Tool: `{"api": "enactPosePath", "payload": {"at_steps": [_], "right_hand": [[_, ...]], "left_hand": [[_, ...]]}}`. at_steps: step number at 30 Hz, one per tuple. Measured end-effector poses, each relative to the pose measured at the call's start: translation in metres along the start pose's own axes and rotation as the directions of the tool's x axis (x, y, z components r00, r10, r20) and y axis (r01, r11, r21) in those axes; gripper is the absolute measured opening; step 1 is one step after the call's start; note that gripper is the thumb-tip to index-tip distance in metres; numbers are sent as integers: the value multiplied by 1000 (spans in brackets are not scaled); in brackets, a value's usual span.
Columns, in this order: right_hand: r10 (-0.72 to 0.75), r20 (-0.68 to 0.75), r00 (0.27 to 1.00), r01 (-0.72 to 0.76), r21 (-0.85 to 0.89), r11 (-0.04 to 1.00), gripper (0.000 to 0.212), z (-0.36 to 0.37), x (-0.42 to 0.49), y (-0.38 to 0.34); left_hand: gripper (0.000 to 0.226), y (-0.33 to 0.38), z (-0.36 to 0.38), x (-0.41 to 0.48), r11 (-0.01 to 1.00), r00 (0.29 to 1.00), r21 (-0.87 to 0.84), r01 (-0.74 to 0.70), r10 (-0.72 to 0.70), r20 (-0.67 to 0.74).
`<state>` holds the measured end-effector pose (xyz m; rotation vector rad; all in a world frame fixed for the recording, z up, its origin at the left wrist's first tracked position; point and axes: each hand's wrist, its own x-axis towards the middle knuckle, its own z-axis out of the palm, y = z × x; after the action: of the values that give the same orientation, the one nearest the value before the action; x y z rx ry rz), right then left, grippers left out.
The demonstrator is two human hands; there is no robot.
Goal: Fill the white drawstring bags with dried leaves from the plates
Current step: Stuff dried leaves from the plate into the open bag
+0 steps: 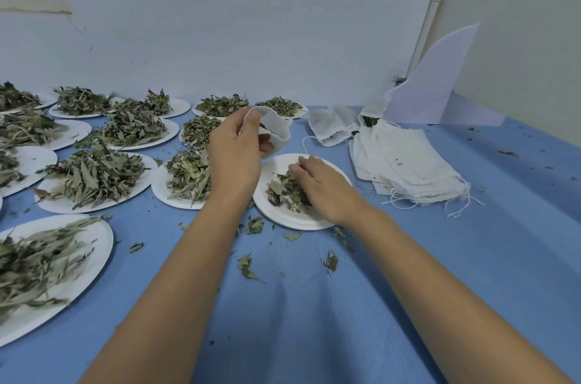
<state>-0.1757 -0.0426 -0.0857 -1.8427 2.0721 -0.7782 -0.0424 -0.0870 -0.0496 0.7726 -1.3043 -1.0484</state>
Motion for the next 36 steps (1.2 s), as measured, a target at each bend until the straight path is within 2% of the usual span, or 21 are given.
{"api": "enactPosePath", "payload": {"at_steps": [3, 6, 8, 13, 18, 24, 31, 36], "right_hand": [[4, 22, 1000, -6, 101, 995, 49, 3, 0, -2], [-28, 46, 999, 25, 78, 997, 68, 5, -2, -4], [-63, 56, 996, 62, 14, 998, 70, 10, -2, -4], [-149, -36, 988, 142, -159, 977, 53, 15, 1, -1], [-139, -128, 982, 114, -183, 976, 42, 11, 3, 5], [-98, -141, 985, 82, -120, 989, 50, 8, 1, 1], [-125, -53, 991, 105, -282, 954, 31, 9, -1, -5], [-92, -94, 991, 62, -285, 957, 28, 13, -2, -4]], "left_hand": [[23, 0, -1, 1, 1000, 1000, 1, 8, -8, -13], [23, 1, -2, 2, 1000, 1000, -1, 16, -16, -22], [23, 1, -2, 2, 1000, 1000, 13, 16, -15, -16], [23, 2, -2, 1, 999, 1000, 25, 25, -24, -14], [23, 1, -2, 1, 999, 999, 32, 31, -31, -14], [23, 1, -1, 1, 999, 999, 25, 42, -42, 0], [22, 1, -1, 0, 998, 999, 46, 45, -45, 2], [22, 1, -1, 0, 997, 999, 71, 34, -34, -1]]}}
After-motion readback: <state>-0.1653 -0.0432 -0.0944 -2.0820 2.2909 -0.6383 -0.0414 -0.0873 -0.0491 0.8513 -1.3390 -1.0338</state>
